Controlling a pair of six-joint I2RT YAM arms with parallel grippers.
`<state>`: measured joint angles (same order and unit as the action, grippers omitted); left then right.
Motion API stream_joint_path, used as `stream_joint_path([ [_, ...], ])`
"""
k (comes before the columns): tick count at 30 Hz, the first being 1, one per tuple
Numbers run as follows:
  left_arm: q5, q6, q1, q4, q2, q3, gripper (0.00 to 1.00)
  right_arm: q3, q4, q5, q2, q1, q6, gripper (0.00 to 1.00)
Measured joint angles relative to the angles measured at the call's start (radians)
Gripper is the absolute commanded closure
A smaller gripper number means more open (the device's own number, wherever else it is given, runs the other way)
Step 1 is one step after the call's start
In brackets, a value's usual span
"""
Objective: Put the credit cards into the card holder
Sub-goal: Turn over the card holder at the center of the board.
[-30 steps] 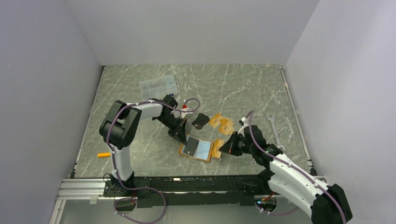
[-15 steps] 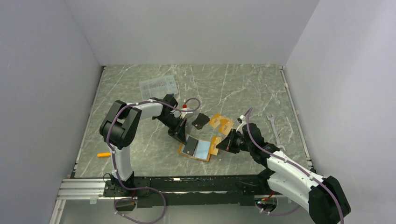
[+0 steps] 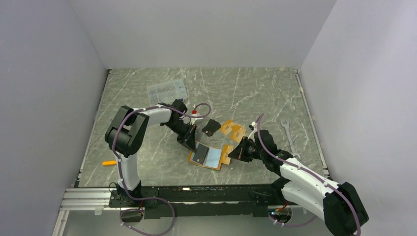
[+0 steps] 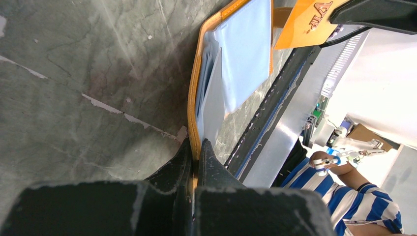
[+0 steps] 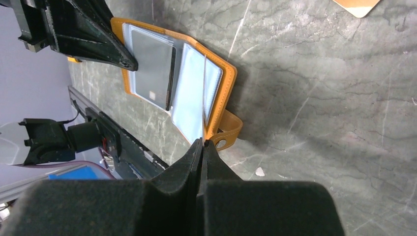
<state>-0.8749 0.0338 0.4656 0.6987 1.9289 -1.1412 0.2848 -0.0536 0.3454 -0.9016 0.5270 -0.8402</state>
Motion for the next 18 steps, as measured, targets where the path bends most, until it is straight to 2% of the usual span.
stream_joint_path([
  [18,-0.001,0.000,0.000,-0.001,0.000,0.000,1.00,-0.064,0.079,0.006,-0.009,0.000,-0.041,1.00],
])
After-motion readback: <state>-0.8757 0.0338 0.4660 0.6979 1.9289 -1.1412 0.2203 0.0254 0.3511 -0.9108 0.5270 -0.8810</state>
